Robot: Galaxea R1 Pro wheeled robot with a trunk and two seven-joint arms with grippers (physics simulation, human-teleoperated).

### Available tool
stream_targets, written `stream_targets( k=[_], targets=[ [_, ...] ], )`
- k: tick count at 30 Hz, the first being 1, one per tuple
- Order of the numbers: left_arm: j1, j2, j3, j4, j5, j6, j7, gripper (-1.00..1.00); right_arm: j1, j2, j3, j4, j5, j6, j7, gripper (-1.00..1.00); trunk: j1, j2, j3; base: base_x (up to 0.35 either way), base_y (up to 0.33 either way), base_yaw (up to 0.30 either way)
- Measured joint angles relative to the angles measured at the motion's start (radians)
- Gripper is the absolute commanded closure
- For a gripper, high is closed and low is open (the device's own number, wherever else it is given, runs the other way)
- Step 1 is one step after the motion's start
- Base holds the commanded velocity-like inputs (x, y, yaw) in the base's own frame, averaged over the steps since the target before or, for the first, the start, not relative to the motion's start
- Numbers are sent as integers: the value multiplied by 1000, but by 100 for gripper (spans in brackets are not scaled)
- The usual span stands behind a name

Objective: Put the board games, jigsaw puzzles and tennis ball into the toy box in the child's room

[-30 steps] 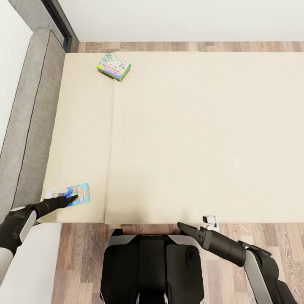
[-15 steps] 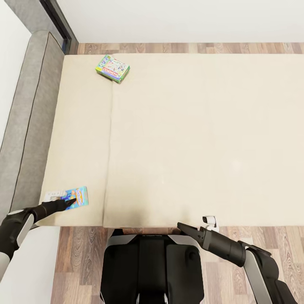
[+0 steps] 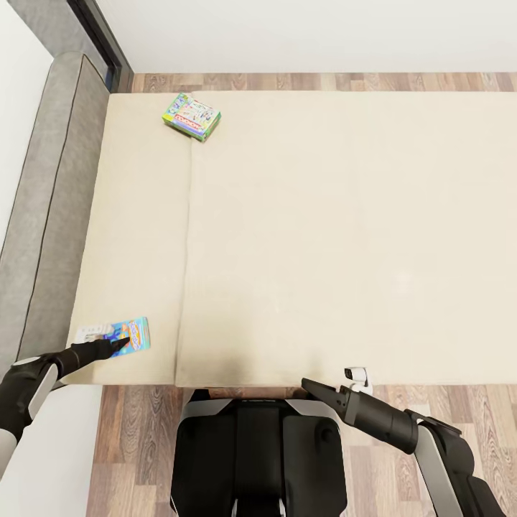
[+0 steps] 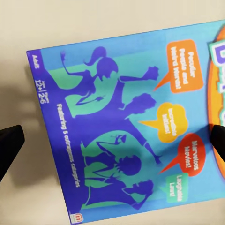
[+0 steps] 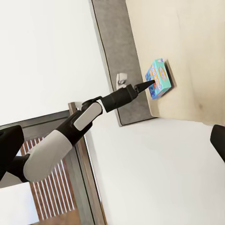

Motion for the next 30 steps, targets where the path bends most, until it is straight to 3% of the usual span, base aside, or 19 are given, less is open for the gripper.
stream_targets(
  k=[13,20,23,24,30],
  targets=[
    [0,1,0,0,0,0,1,-100,0,0,0,0,0,0,0,-100,0,0,0,-2,-10,0],
    [-10,21,-2,1,3,1,57,-100,0,0,0,0,2,0,0,-100,0,0,0,-41,-153,0],
    [-21,26,-3,2,-12,6,64,-100,0,0,0,0,3,-1,0,-100,0,0,0,-14,-66,0],
    [-32,12,8,1,-9,-3,63,-100,0,0,0,0,2,0,0,-100,0,0,0,-7,-35,0],
    [-33,14,6,0,-11,-7,64,-100,0,0,0,0,3,0,0,-100,0,0,0,-3,-14,0]
  ],
)
